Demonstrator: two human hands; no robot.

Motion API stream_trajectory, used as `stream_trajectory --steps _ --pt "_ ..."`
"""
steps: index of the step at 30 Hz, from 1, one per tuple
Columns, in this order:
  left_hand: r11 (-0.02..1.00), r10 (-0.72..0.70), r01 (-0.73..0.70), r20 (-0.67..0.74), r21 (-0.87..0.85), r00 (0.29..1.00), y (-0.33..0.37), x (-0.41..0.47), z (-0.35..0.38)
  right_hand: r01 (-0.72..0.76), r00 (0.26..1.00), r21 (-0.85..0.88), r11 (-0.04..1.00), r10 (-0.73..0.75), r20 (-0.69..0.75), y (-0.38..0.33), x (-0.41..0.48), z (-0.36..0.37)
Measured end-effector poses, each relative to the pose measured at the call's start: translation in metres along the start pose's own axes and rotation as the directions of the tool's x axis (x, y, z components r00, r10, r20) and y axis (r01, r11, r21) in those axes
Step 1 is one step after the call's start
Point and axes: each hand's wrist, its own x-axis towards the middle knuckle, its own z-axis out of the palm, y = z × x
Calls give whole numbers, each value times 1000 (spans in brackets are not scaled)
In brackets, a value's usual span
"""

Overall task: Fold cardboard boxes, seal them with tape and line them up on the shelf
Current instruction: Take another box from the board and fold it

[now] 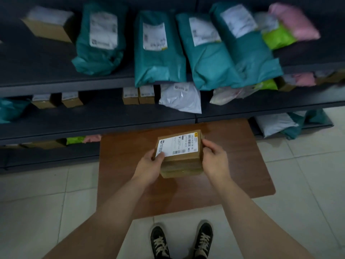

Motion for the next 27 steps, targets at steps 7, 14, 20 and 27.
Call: stream_trajectory --steps 7,14,20,27 --pt "999 13 -12 16 -34 1000 51 -52 -28 125 992 115 986 -127 14 -85 -43 -22" --pt "979 27 -3 111 -206 993 113 -99 -57 389 921 56 919 -387 -51 -159 -79 -55" --pt "909 98 20 260 -416 960 183 -145 -83 544 831 201 815 -489 -267 -239 -99 -72" --pt "860 275 -65 353 -506 894 246 -183 -137 524 852 317 791 -489 -188 -323 -125 -91"
